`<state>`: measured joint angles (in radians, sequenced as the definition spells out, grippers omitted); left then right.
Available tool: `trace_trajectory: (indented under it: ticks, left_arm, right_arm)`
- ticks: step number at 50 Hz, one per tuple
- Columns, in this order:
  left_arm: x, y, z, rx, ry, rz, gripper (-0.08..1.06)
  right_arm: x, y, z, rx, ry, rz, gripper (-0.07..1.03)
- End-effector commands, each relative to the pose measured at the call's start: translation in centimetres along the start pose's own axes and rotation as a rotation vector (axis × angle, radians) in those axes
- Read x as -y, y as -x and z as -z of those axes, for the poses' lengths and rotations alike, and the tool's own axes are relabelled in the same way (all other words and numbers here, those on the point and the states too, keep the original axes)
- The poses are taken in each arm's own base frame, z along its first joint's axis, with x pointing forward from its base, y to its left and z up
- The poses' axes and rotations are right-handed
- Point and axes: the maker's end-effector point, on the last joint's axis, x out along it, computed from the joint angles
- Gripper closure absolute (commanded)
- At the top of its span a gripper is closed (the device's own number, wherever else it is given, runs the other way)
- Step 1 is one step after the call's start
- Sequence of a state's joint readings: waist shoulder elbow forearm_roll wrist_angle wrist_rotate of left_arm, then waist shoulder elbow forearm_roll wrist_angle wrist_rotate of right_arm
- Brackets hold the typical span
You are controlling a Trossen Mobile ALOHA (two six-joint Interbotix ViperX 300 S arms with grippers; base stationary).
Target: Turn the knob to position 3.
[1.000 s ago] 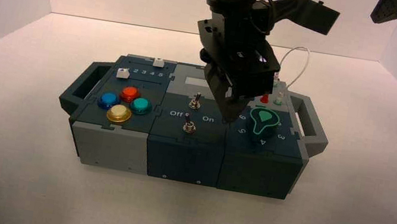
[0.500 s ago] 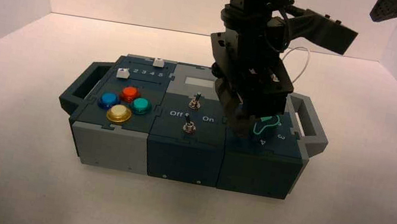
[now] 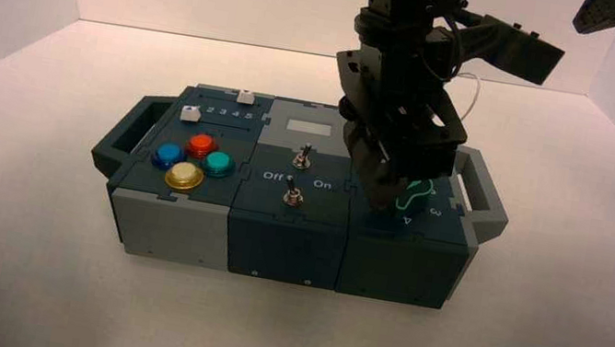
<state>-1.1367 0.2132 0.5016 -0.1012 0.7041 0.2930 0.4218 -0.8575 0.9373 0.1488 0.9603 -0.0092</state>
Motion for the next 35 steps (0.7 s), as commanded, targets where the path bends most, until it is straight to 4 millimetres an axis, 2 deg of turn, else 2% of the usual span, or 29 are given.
trace_trajectory:
  ticks: [1, 12, 35]
  left_arm:
    - [0.0, 1.2, -1.5, 0.046, -0.019, -0.010, 1.01]
    - [0.0, 1.4, -2.0, 0.058, -0.022, -0.011, 1.01]
    - [1.0, 0.6, -3.1, 0.046, -0.051, -0.002, 1.01]
  right_arm:
    - [-0.2, 0.3, -0.7, 0.021, 0.006, -0.004, 0.98]
    - [-0.1, 0.3, -0.7, 0.026, 0.003, -0.003, 0.98]
    - [0.2, 0.3, -0.8, 0.030, 0.004, 0.013, 0.98]
